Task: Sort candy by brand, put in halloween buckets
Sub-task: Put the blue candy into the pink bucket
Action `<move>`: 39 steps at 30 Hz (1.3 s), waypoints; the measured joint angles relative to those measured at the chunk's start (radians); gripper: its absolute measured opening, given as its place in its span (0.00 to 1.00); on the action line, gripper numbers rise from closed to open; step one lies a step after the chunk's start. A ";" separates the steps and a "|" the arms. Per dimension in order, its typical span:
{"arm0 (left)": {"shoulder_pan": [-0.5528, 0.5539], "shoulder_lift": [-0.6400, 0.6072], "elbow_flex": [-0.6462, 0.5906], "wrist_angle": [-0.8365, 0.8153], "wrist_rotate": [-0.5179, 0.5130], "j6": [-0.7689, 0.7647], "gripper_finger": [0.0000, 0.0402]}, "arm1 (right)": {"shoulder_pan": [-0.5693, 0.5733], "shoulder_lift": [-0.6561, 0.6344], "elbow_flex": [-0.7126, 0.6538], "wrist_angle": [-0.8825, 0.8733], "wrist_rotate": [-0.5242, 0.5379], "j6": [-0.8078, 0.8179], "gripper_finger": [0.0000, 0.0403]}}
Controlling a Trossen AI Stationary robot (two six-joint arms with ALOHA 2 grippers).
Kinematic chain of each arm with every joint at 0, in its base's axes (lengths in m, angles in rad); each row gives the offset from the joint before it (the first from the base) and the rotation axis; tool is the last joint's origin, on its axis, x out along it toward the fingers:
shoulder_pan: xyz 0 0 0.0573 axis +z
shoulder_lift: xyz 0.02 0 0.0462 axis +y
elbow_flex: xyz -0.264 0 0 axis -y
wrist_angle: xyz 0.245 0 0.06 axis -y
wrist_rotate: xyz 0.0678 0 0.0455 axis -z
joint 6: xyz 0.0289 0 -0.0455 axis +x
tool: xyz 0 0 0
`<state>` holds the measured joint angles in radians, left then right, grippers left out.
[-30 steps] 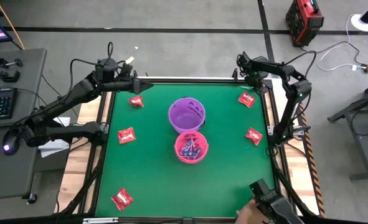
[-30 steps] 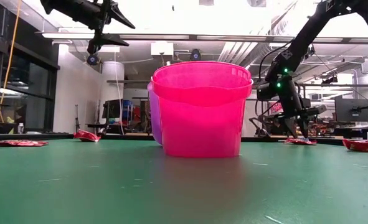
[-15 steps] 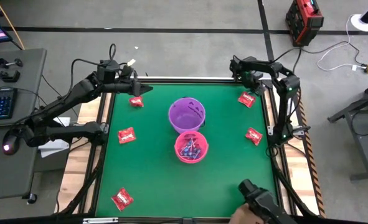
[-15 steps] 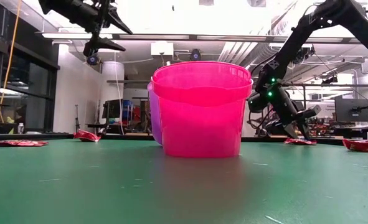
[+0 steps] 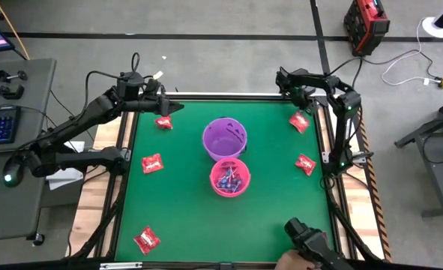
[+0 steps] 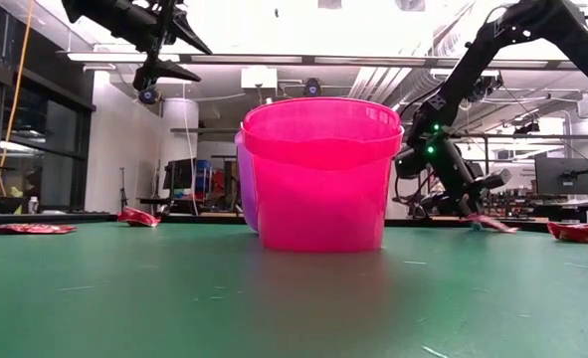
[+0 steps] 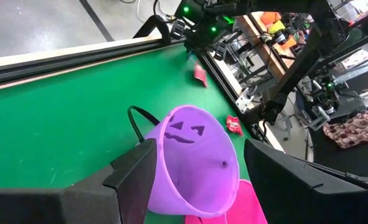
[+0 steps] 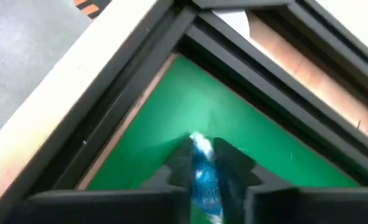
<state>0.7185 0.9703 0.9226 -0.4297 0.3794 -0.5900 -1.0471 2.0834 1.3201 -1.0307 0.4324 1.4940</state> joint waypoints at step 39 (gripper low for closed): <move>0.001 -0.118 0.000 0.038 0.090 0.147 0.58 | 0.895 -0.721 0.001 0.525 -0.312 -0.743 0.00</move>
<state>0.7197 0.8521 0.9230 -0.3915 0.4698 -0.4425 -0.1520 1.3628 1.3212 -0.5056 0.1207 0.7506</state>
